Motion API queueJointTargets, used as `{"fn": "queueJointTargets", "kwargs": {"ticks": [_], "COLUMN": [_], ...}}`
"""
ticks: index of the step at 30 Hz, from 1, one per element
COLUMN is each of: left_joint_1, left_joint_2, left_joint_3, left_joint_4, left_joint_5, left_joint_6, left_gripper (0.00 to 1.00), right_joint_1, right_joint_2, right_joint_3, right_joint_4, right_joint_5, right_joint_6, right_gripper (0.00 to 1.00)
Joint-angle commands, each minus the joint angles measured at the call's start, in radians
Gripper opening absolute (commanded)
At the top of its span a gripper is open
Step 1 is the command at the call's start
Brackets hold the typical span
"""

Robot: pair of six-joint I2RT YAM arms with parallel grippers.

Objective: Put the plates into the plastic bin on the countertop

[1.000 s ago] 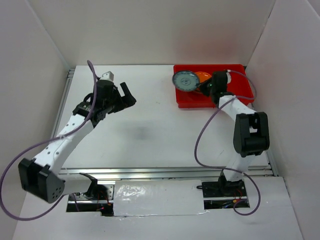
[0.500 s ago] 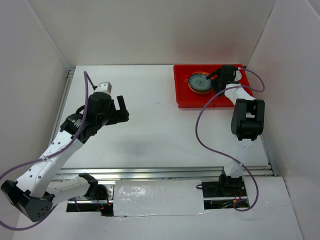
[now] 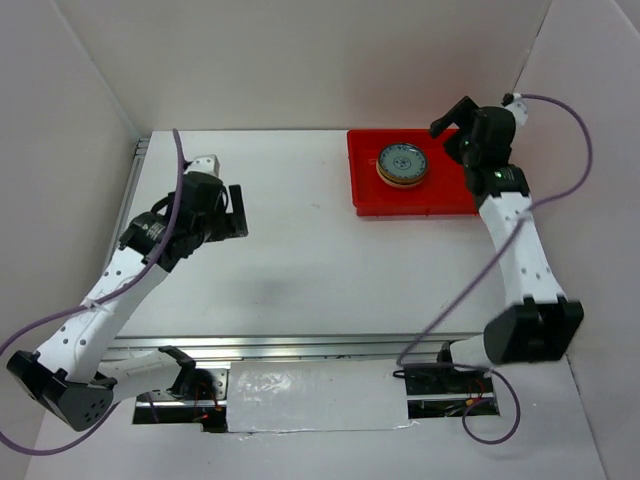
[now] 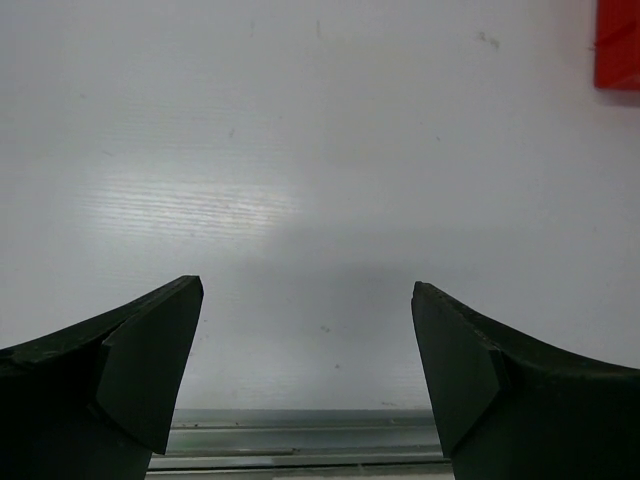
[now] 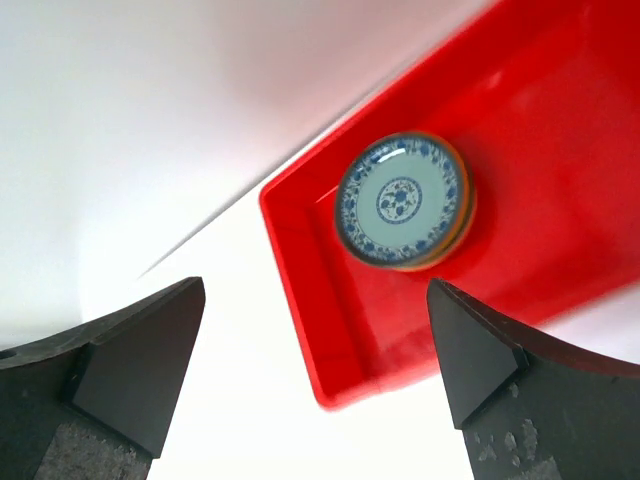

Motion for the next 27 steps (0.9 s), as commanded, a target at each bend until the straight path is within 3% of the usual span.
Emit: {"fn": "queueJointTargets", "kwargs": {"ticks": [1, 3, 6, 12, 17, 27], "left_joint_1": [0.043, 0.077, 0.116, 0.139, 0.142, 0.143], "left_joint_2": [-0.006, -0.017, -0.049, -0.190, -0.334, -0.443], "left_joint_3": [0.105, 0.142, 0.180, 0.176, 0.081, 0.070], "left_joint_4": [-0.064, -0.080, -0.102, -0.128, -0.139, -0.231], "left_joint_5": [-0.151, -0.205, -0.264, -0.242, -0.216, -0.227], "left_joint_6": [0.057, 0.054, 0.041, 0.031, 0.014, -0.028], "left_gripper": [0.99, 0.99, 0.99, 0.99, 0.99, 0.99], "right_joint_1": [0.078, 0.109, 0.178, 0.264, 0.250, 0.238], "right_joint_2": [-0.248, -0.353, -0.639, -0.974, -1.071, -1.114], "right_joint_3": [0.007, -0.063, -0.134, -0.146, -0.071, -0.112], "right_joint_4": [-0.258, -0.356, -0.482, -0.634, -0.780, -0.783], "right_joint_5": [0.087, 0.156, 0.234, 0.137, 0.089, 0.070], "right_joint_6": [-0.228, -0.265, -0.262, -0.293, -0.308, -0.327], "right_gripper": [1.00, 1.00, 1.00, 1.00, 1.00, 1.00]}}
